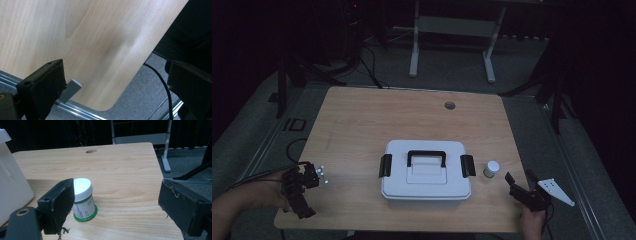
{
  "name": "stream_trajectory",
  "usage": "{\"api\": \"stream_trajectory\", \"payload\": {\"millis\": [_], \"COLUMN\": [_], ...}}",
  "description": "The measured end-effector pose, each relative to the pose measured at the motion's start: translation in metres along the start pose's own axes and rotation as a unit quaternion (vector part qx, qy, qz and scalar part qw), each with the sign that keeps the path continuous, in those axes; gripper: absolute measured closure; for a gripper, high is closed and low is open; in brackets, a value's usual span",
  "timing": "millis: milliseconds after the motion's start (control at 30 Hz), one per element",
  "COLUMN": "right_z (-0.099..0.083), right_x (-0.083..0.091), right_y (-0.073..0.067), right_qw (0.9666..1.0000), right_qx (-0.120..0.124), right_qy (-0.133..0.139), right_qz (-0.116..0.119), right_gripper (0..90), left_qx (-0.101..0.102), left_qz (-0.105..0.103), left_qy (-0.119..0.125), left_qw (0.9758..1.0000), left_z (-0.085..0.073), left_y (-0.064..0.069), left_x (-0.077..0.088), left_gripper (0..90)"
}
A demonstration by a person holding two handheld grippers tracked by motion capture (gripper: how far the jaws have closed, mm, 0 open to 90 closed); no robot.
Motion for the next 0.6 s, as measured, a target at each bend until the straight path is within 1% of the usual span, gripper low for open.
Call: {"api": "stream_trajectory", "payload": {"millis": [67,167,300,433,500,533,567,600], "right_z": [0.000,0.000,-0.001,-0.002,-0.002,-0.002,-0.002,-0.002], "right_x": [0.000,0.000,-0.001,-0.002,-0.002,-0.002,-0.002,-0.002], "right_y": [0.000,0.000,-0.001,-0.002,-0.002,-0.002,-0.001,-0.001], "right_qw": [1.0000,1.0000,0.9999,0.9998,0.9999,0.9999,0.9999,0.9999], "right_qx": [-0.001,-0.001,0.008,0.014,0.013,0.013,0.012,0.011], "right_qy": [-0.001,-0.001,-0.006,-0.009,-0.009,-0.009,-0.010,-0.009], "right_qz": [0.000,-0.001,-0.003,-0.004,-0.004,-0.004,-0.004,-0.003], "right_gripper": [13.4,13.4,13.4,13.4,13.4,13.4,13.4,13.4], "left_qx": [-0.003,-0.008,-0.017,-0.027,-0.029,-0.029,-0.034,-0.037], "left_qz": [-0.005,-0.003,0.006,0.011,0.011,0.011,0.013,0.017], "left_qy": [-0.003,-0.005,0.002,0.001,0.004,0.004,0.006,0.006], "left_qw": [1.0000,1.0000,0.9998,0.9996,0.9995,0.9995,0.9993,0.9991], "left_z": [0.004,0.010,0.021,0.030,0.035,0.035,0.041,0.044], "left_y": [0.000,-0.001,-0.002,-0.003,-0.003,-0.003,-0.003,-0.004], "left_x": [0.005,0.012,0.023,0.031,0.036,0.036,0.042,0.045], "left_gripper": [1.4,1.4,1.4,1.4,1.4,1.4,1.4,1.4]}}
Point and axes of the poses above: each handheld gripper's, and its own axes: x roughly backward along the jaws, z roughly out of its top, y roughly to its right, the point moved 7 cm from there along -x, roughly forward along the jaws, and after that the axes turned 7 degrees about -x, right-handed, at the moved point
